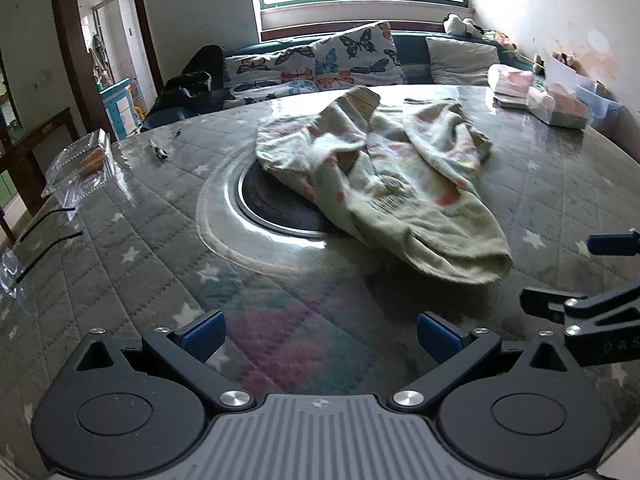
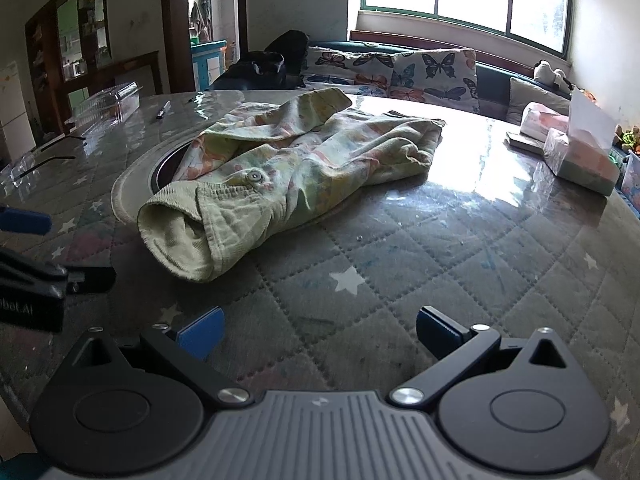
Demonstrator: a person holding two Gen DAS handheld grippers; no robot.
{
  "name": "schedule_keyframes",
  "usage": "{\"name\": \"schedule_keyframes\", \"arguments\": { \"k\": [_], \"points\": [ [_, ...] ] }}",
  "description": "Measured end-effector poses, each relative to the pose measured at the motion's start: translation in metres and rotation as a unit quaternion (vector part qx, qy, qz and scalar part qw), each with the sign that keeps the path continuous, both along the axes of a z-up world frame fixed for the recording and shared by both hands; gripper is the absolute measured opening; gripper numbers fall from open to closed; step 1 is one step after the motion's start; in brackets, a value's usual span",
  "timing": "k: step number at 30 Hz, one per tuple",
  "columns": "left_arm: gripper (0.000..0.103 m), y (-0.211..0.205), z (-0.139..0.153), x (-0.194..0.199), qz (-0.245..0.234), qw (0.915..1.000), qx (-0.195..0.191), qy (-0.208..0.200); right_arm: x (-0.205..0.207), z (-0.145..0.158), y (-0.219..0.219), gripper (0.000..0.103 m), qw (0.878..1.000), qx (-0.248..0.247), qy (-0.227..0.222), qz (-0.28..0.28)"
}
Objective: Fold clothes
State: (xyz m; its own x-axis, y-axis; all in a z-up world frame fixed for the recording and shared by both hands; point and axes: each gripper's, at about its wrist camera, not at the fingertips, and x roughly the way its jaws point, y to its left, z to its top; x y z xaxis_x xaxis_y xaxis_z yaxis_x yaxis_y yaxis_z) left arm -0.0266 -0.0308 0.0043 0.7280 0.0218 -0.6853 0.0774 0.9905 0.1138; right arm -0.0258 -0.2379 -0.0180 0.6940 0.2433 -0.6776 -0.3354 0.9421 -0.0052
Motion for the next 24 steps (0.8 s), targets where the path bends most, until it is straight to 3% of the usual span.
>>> {"name": "schedule_keyframes", "arguments": {
  "k": [9,24],
  "points": [
    [0.103,0.011,0.018,0.035,0.014,0.9997,0.004,-0.018,0.030,0.013,-0.001,0.103,1.000,-0.003,-0.003,0.002],
    [0.103,-0.014,0.025,0.125,-0.024,0.9974,0.041,-0.055,0.104,0.024,0.000,0.103,1.000,-0.012,-0.009,-0.013]
  ]
}}
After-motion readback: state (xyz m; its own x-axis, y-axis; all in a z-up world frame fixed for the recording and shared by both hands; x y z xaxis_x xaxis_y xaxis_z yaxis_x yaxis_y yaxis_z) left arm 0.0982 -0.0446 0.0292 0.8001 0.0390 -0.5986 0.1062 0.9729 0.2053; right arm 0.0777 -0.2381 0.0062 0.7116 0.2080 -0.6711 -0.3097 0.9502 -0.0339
